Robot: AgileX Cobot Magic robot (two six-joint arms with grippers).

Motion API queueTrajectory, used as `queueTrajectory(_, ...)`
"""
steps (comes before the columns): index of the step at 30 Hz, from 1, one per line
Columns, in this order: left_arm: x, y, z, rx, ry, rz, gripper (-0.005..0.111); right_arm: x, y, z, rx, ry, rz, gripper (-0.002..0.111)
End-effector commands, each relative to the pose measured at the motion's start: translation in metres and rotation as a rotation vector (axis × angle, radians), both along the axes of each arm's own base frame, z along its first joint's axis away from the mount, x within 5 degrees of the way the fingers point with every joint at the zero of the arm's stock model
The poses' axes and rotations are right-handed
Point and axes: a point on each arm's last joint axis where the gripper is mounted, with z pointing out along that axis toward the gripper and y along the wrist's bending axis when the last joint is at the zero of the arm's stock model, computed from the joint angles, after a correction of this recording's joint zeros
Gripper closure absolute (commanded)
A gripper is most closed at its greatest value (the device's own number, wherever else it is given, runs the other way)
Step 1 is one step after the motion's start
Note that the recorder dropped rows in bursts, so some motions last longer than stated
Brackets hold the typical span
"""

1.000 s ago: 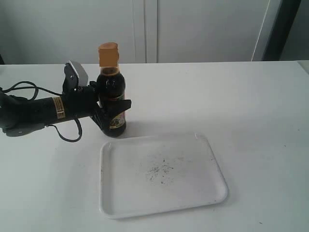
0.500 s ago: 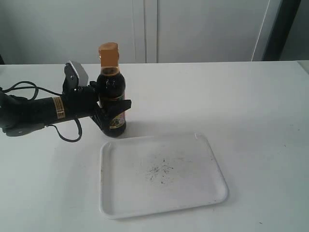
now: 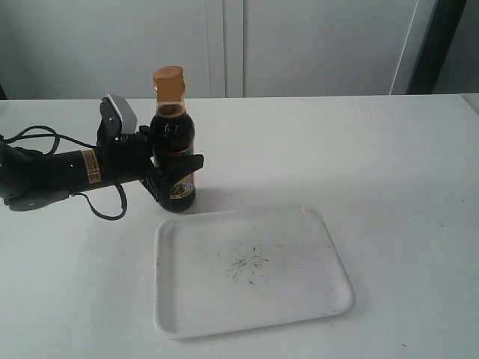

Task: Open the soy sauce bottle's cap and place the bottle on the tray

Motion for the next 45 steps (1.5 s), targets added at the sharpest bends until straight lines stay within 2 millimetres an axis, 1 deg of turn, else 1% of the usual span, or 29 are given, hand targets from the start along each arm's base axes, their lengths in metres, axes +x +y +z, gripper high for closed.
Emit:
queueTrajectory(1, -0.001, 0.001, -0.014, 0.095, 0.013, -0.003, 0.107, 0.006, 0.001, 0.033, -0.034, -0.03, -0.006, 0.108)
queueTrajectory(5, -0.001, 0.001, -0.014, 0.097, 0.011, -0.003, 0.107, 0.025, 0.002, 0.058, -0.047, -0.023, -0.003, 0.108)
queueTrajectory(8, -0.001, 0.001, -0.014, 0.097, 0.011, -0.003, 0.107, 0.045, 0.003, 0.07, -0.05, 0.004, 0.001, 0.108)
queueTrajectory(10, -0.001, 0.001, -0.014, 0.097, 0.011, -0.003, 0.107, 0.059, 0.005, 0.079, -0.082, 0.016, 0.003, 0.108)
queueTrajectory(13, -0.001, 0.001, -0.014, 0.097, 0.011, -0.003, 0.107, 0.079, 0.009, 0.085, -0.128, 0.0, 0.027, 0.108)
queueTrajectory(18, -0.001, 0.001, -0.014, 0.096, 0.013, -0.003, 0.107, 0.109, 0.018, 0.085, -0.174, 0.029, 0.097, 0.108)
queueTrajectory(21, -0.001, 0.001, -0.014, 0.096, 0.013, -0.003, 0.107, 0.125, 0.024, 0.082, -0.184, 0.046, 0.155, 0.108)
queueTrajectory(24, -0.001, 0.001, -0.014, 0.096, 0.013, -0.003, 0.107, 0.144, 0.032, 0.073, -0.197, 0.063, 0.238, 0.108)
queueTrajectory(26, -0.001, 0.001, -0.014, 0.096, 0.013, -0.003, 0.107, 0.155, 0.036, 0.064, -0.199, 0.107, 0.268, 0.108)
queueTrajectory(30, -0.001, 0.001, -0.014, 0.096, 0.013, -0.003, 0.107, 0.175, 0.055, 0.043, -0.258, 0.179, 0.336, 0.108)
queueTrajectory(34, -0.001, 0.001, -0.014, 0.096, 0.013, -0.003, 0.107, 0.189, 0.076, 0.028, -0.313, 0.215, 0.379, 0.108)
queueTrajectory(37, -0.001, 0.001, -0.014, 0.096, 0.013, -0.003, 0.107, 0.196, 0.089, 0.016, -0.329, 0.238, 0.36, 0.108)
queueTrajectory(43, -0.001, 0.001, -0.014, 0.096, 0.013, -0.003, 0.107, 0.204, 0.119, -0.009, -0.483, 0.221, 0.3, 0.108)
queueTrajectory(45, -0.001, 0.001, -0.014, 0.096, 0.013, -0.003, 0.107, 0.205, 0.13, -0.018, -0.502, 0.209, 0.289, 0.108)
